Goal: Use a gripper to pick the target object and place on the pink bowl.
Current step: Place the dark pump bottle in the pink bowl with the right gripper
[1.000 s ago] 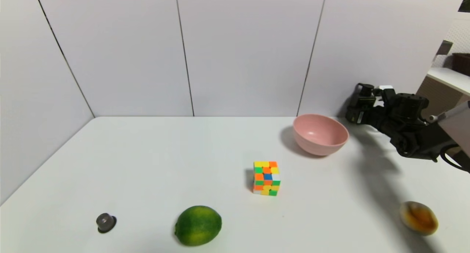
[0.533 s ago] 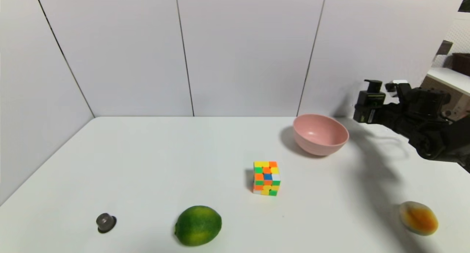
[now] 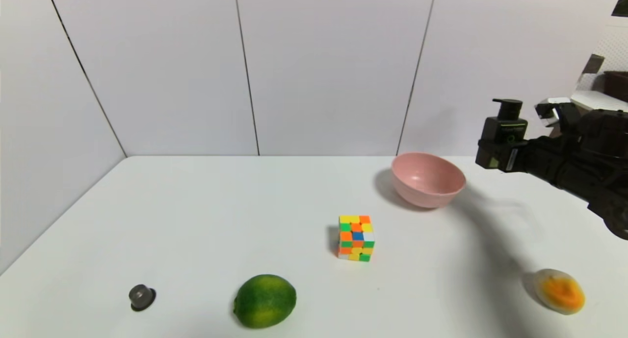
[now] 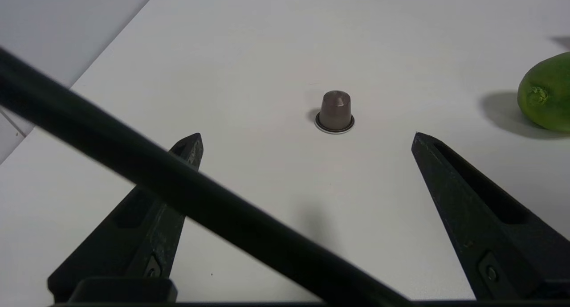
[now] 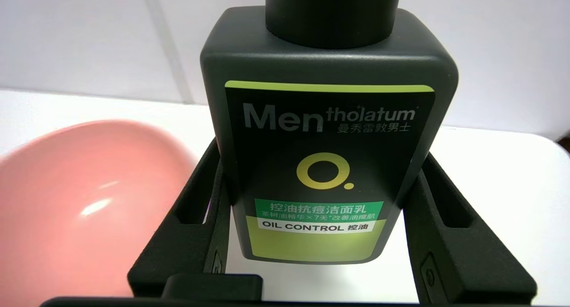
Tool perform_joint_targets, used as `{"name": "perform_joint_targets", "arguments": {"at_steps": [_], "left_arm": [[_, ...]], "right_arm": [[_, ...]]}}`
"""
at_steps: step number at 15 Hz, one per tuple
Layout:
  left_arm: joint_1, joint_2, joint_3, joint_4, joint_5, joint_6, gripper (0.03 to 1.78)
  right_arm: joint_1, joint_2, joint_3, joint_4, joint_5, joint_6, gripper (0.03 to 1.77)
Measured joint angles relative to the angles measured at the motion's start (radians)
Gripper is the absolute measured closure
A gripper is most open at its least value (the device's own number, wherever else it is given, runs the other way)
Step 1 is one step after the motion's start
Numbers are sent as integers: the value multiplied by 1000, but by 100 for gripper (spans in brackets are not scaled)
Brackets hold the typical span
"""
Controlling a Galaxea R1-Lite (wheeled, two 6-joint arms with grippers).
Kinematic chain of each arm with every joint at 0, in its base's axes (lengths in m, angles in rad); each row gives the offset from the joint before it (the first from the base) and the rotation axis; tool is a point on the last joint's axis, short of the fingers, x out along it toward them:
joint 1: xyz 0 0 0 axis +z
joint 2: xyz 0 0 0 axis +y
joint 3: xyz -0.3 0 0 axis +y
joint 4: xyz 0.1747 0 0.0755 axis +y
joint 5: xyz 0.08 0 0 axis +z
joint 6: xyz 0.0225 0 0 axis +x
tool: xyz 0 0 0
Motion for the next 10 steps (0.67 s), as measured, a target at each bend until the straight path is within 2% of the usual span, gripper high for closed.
{"name": "perform_joint_targets", "arguments": {"at_steps": [5, 10], "left_arm": [[0, 0, 0, 0, 0, 0, 12], [0, 0, 0, 0, 0, 0, 12]], "right_arm": [[78, -144, 80, 0, -1, 0, 74], [127, -206, 116, -4, -5, 1, 75]]}}
